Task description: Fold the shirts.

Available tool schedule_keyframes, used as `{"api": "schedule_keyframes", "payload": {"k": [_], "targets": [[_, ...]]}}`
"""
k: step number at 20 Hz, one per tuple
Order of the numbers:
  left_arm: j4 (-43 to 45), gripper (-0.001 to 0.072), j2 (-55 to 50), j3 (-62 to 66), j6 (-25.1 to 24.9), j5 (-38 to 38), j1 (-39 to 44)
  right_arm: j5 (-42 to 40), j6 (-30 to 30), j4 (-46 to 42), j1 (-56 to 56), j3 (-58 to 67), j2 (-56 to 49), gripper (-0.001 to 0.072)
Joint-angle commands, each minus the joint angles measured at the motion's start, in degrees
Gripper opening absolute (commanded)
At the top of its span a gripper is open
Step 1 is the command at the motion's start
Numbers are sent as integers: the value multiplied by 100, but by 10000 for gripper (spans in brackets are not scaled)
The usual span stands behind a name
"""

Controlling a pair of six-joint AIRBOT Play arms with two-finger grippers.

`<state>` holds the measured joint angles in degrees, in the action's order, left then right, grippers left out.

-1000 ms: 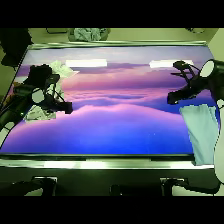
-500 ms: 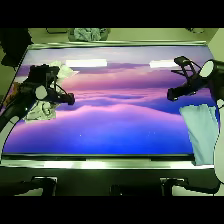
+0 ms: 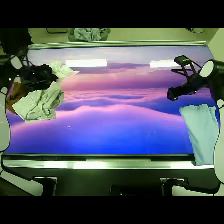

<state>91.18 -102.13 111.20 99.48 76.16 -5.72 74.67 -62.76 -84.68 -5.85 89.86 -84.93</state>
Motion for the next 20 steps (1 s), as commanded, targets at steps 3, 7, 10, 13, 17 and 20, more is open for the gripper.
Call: {"api": "schedule_keyframes", "payload": {"k": [3, 7, 10, 13, 17, 20], "targets": [[50, 720, -184, -315, 0, 1587, -719, 57, 0, 2, -2, -2, -2, 667], [111, 720, -205, -684, 2, 1436, -682, 136, 0, 2, -2, -9, -2, 667], [160, 720, -223, -1093, 2, 1202, -671, 125, 0, 2, -2, -13, -2, 667], [13, 720, -238, -1565, -44, 748, -671, 122, 0, 2, -2, -13, -2, 667], [-323, 720, -240, -1952, -44, 170, -669, 129, -2, 2, -2, -13, -2, 667], [-326, 78, -205, -1952, -90, 87, -671, 195, 0, 4, -2, -13, -2, 667]]}}
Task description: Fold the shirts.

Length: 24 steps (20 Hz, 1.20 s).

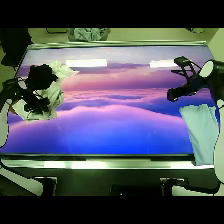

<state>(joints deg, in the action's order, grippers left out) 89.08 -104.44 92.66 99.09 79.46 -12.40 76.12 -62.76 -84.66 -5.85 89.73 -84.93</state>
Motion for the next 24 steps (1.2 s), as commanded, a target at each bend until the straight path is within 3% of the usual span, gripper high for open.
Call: {"api": "schedule_keyframes", "payload": {"k": [1, 5, 9, 11, 14, 19, 24], "targets": [[-210, 27, 76, -46, -249, -245, 9, 46, 0, 2, -2, 0, -2, 667], [-407, 25, 861, 393, -824, -494, 269, 35, 31, 0, -2, 2, -2, 666], [-986, 25, 2557, 509, -916, -1244, 911, 50, 46, 24, -2, 7, 57, 654], [-1392, 25, 3399, 509, -914, -1779, 1412, 37, 46, 20, -2, 9, 249, 532], [-1558, 24, 4177, 509, -876, -2459, 2354, -15, 63, 11, -2, 24, 748, 535], [-1558, 25, 4074, 339, -649, -2557, 3866, 0, 72, -7, -2, 37, 1779, 536], [-1613, 26, 3012, -306, -651, -2553, 4933, 52, 212, -85, -2, 37, 2579, 536]]}}
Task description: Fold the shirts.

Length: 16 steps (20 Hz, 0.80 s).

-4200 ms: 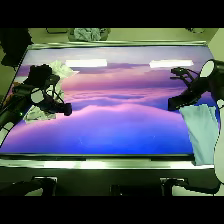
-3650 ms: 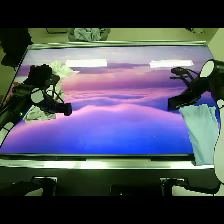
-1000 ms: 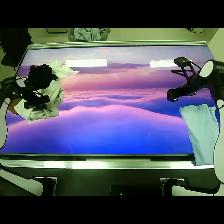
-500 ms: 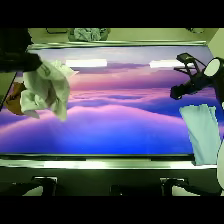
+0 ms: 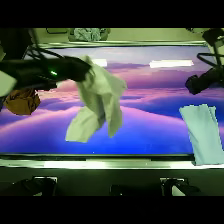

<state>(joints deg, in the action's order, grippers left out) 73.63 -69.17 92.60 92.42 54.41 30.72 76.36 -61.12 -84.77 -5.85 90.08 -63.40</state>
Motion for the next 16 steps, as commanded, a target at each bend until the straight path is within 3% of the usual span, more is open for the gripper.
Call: {"api": "schedule_keyframes", "payload": {"k": [1, 3, 4, 5, 7, 10, 13, 16], "targets": [[-205, 26, -824, -365, 15, -48, 807, 28, 46, -107, -2, 2, 498, 536], [-501, 41, -1515, -374, 15, 2, 1176, 55, 46, -146, -2, 2, 542, 536], [-575, 337, -1794, -367, 17, 83, 1309, 81, 48, -149, -2, 0, 533, 537], [-713, 720, -1947, -315, 50, 387, 1329, 127, 48, -149, -2, 0, 516, 537], [-365, 720, -1969, -72, -173, 1307, 1088, 227, 79, -168, -2, 0, 455, 545], [1200, 720, -1633, 166, -262, 2420, 79, 968, 315, -92, -2, -13, 114, 566], [1213, 720, -1311, -240, -243, 3047, -1473, 1766, 507, 352, -2, -457, -389, 574], [680, 720, -861, -1727, -278, 3060, -2680, 1530, 748, 1414, -2, -1740, -498, 577]]}}
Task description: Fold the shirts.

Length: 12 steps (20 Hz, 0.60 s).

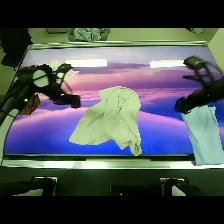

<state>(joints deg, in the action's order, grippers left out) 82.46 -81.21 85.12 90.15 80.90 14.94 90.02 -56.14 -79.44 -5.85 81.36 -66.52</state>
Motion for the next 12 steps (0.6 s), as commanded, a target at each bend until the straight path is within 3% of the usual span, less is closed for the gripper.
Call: {"api": "schedule_keyframes", "payload": {"k": [1, 2, 6, 12], "targets": [[-424, 720, 538, -1648, -197, 238, -1379, 87, 363, 1213, -2, -1349, -186, 661], [-610, 720, 702, -2243, -308, 55, -1561, 20, 540, 1508, -2, -1757, -186, 702], [-1331, 720, 920, -3873, -680, -557, -1703, -155, 811, 1899, -2, -2946, -186, 703], [-1923, 720, 916, -4409, -726, -1519, -1270, -240, 1008, 1895, 0, -3233, -186, 702]]}}
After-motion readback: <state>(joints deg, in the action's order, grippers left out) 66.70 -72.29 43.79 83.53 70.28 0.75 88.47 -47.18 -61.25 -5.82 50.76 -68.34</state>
